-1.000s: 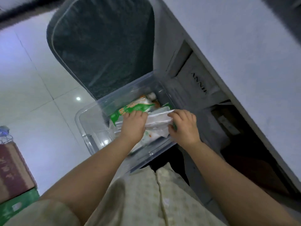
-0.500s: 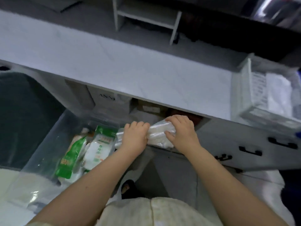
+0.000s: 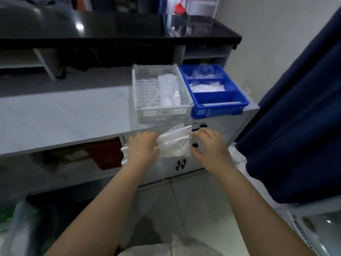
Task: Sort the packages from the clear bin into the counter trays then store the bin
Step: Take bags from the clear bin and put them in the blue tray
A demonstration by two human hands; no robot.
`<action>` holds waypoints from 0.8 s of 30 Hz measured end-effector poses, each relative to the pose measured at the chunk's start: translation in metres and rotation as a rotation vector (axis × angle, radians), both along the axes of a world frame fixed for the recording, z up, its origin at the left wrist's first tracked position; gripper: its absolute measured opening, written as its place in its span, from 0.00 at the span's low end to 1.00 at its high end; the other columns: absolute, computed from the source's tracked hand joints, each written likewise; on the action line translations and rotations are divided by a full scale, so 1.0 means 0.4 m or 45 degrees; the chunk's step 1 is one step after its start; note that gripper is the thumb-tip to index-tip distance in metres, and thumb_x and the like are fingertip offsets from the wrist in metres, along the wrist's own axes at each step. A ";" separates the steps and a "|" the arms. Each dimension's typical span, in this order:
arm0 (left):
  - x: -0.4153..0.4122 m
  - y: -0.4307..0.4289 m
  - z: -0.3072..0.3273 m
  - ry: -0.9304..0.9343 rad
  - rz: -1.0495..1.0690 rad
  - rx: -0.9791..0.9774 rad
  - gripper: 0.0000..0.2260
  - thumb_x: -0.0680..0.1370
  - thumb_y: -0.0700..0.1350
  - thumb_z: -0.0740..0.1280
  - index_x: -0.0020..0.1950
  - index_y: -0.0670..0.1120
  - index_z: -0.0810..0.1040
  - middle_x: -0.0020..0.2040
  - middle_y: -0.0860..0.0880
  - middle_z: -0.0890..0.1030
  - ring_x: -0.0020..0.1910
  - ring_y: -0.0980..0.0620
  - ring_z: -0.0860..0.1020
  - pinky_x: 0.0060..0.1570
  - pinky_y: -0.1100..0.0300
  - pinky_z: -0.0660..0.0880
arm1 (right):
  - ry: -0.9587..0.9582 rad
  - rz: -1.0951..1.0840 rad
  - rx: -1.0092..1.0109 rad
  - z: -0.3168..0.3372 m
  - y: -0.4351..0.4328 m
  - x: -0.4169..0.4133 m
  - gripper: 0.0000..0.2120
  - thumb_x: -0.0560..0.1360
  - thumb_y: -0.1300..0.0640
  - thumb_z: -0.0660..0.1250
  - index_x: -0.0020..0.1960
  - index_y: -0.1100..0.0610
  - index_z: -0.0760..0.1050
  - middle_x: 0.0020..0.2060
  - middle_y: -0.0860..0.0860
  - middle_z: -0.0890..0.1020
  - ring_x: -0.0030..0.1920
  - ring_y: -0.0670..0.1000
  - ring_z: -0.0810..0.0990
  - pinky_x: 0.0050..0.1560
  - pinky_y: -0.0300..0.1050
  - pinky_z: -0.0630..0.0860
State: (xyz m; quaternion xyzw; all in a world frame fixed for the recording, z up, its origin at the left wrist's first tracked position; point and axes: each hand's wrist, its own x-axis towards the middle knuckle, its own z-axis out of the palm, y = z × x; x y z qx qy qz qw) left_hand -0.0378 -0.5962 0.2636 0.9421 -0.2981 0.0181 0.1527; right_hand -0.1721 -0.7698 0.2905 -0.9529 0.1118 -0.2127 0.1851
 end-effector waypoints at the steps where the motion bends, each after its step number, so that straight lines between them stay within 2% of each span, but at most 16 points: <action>1: 0.002 -0.037 0.013 -0.019 0.002 -0.036 0.11 0.68 0.44 0.67 0.49 0.52 0.77 0.49 0.50 0.80 0.51 0.44 0.76 0.45 0.53 0.67 | -0.020 -0.017 0.008 0.015 -0.035 -0.013 0.16 0.68 0.57 0.72 0.55 0.53 0.77 0.55 0.51 0.78 0.57 0.55 0.73 0.56 0.53 0.72; 7: 0.057 -0.316 0.133 -0.103 -0.032 -0.217 0.08 0.67 0.43 0.68 0.46 0.49 0.77 0.44 0.48 0.79 0.45 0.43 0.76 0.44 0.52 0.70 | -0.049 -0.099 -0.080 0.118 -0.281 -0.013 0.14 0.69 0.56 0.71 0.54 0.51 0.76 0.54 0.49 0.77 0.56 0.53 0.73 0.57 0.52 0.71; 16: 0.340 -0.593 0.226 -0.242 -0.007 -0.293 0.12 0.67 0.41 0.66 0.49 0.50 0.79 0.44 0.49 0.80 0.46 0.43 0.76 0.43 0.53 0.69 | -0.080 -0.063 -0.050 0.124 -0.555 0.236 0.13 0.71 0.59 0.70 0.54 0.53 0.77 0.51 0.48 0.80 0.54 0.53 0.74 0.56 0.53 0.72; 18: 0.420 -0.654 0.213 -0.241 -0.011 -0.321 0.13 0.67 0.41 0.67 0.50 0.51 0.79 0.44 0.49 0.80 0.46 0.43 0.77 0.41 0.54 0.66 | -0.030 -0.043 -0.056 0.104 -0.615 0.321 0.12 0.72 0.59 0.69 0.55 0.53 0.76 0.52 0.48 0.80 0.55 0.52 0.74 0.57 0.51 0.72; 21: 0.535 -0.746 0.185 -0.190 -0.025 -0.290 0.12 0.67 0.42 0.67 0.49 0.50 0.78 0.44 0.48 0.80 0.47 0.42 0.77 0.43 0.53 0.69 | 0.085 -0.039 -0.019 0.072 -0.703 0.452 0.13 0.73 0.58 0.68 0.57 0.52 0.75 0.54 0.48 0.79 0.57 0.52 0.73 0.59 0.50 0.71; 24: 0.625 -0.833 0.160 -0.145 -0.055 -0.233 0.11 0.68 0.42 0.66 0.49 0.51 0.78 0.44 0.49 0.79 0.46 0.43 0.76 0.44 0.52 0.71 | 0.200 -0.036 -0.024 0.029 -0.786 0.570 0.12 0.73 0.58 0.68 0.57 0.52 0.75 0.53 0.49 0.79 0.56 0.53 0.73 0.57 0.51 0.71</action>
